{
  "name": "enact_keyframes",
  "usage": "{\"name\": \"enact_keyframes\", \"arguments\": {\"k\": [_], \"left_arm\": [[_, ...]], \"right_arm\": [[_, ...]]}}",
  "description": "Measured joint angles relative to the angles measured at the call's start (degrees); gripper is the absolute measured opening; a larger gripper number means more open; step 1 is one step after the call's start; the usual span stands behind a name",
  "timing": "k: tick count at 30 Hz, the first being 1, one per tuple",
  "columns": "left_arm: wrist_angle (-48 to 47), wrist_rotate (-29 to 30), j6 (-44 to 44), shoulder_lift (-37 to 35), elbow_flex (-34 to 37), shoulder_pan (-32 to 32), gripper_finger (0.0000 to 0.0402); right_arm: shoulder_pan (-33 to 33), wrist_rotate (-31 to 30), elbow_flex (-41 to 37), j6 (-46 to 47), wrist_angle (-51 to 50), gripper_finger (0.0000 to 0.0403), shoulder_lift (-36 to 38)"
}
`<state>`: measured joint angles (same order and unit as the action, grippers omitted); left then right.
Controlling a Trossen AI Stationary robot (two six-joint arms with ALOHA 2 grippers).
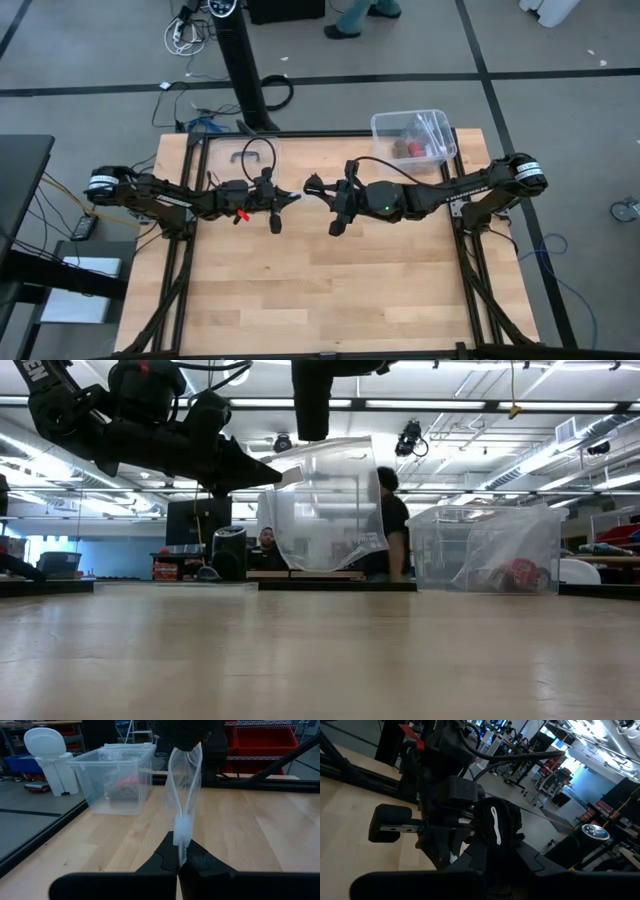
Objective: Roll bandage
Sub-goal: Put the black bandage into the transparent zip bag
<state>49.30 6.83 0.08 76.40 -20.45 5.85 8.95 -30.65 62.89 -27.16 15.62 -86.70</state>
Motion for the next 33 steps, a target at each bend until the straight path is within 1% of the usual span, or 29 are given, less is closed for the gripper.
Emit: {"name": "enact_keyframes", "arguments": {"k": [7,14,18,24,29,33], "left_arm": [[0.0,0.0,-0.2,0.0,0.0,0.0,0.0003],[0.1,0.0,-0.3,0.0,0.0,0.0,0.0003],[0.1,0.0,-0.3,0.0,0.0,0.0,0.0003],[0.2,0.0,-0.3,0.0,0.0,0.0,0.0003],[0.5,0.0,-0.5,0.0,0.0,0.0,0.0003],[0.9,-0.6,-0.6,0.0,0.0,0.0,0.0003]], "right_arm": [[0.0,0.1,0.0,0.3,-1.4,0.0040,0.0],[-0.2,0.4,0.0,4.6,-8.1,0.0040,0.0],[1.1,0.3,0.0,4.1,-7.3,0.0040,0.0],[2.5,4.1,0.0,5.9,-6.9,0.0040,0.2],[0.4,4.9,0.0,8.9,-10.3,0.0040,0.2],[-1.7,5.9,0.0,10.1,-10.0,0.0040,-0.1]]}}
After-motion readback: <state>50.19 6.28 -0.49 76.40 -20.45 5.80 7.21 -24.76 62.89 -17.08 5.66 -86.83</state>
